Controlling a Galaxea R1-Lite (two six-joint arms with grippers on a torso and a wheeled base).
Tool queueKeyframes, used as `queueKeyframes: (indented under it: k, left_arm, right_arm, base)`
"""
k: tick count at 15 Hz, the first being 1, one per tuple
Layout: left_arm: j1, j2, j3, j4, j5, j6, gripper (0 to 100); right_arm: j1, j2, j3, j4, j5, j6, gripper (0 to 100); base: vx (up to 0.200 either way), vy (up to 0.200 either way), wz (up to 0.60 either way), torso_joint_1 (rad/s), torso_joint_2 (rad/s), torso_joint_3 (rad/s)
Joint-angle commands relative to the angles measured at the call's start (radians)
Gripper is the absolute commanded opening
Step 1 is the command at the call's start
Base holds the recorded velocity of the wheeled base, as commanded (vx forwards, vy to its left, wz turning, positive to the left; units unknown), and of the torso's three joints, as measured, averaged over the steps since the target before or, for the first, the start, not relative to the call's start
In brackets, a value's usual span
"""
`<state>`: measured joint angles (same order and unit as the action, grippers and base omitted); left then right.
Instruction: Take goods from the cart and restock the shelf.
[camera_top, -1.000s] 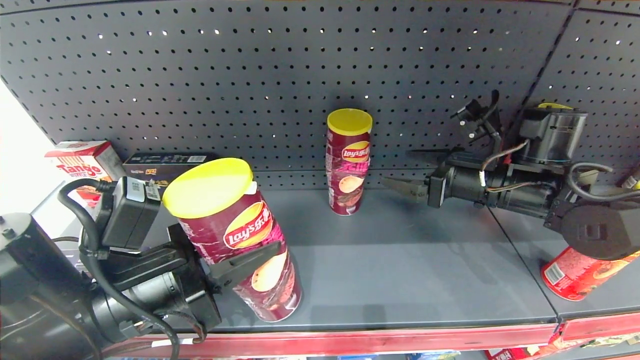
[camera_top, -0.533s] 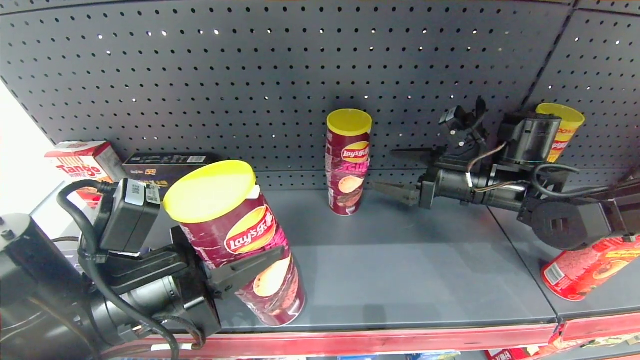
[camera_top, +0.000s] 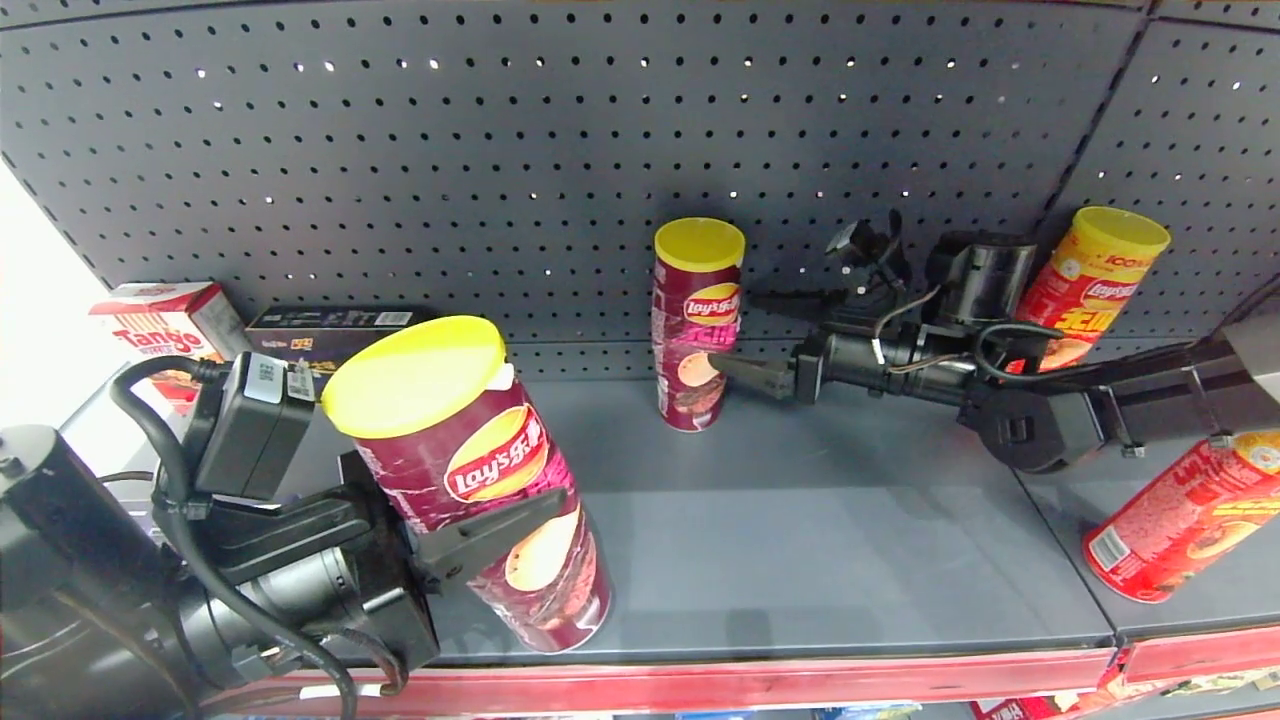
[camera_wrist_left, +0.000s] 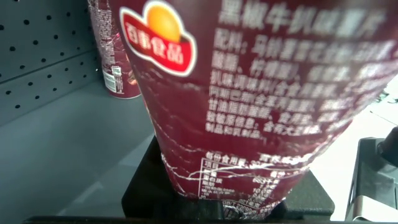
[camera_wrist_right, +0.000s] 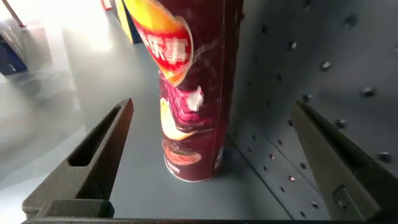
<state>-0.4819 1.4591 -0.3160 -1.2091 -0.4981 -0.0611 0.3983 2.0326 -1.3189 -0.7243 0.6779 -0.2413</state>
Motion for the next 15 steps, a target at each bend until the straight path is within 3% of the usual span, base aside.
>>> queueKeyframes:
  k: [1,9,15]
  left_arm:
    - [0.000,0.000,0.000,-0.001,0.001,0.000,0]
    - [0.002,-0.052,0.061,-0.001,0.001,-0.002,0]
    - [0.002,-0.057,0.060,-0.003,0.003,-0.019,0]
  right_arm:
    - [0.019,0.046,-0.028,-0.003,0.002,0.002,100]
    - [0.071,0.083,-0.025,-0.061,0.000,0.045,100]
    - [0.085,-0.002,0.155,-0.093,0.000,0.037,100]
  base:
    - [0.000,0.000,0.00,0.000,0.00,0.000]
    - [0.000,0.000,0.00,0.000,0.00,0.000]
    - [0.000,0.000,0.00,0.000,0.00,0.000]
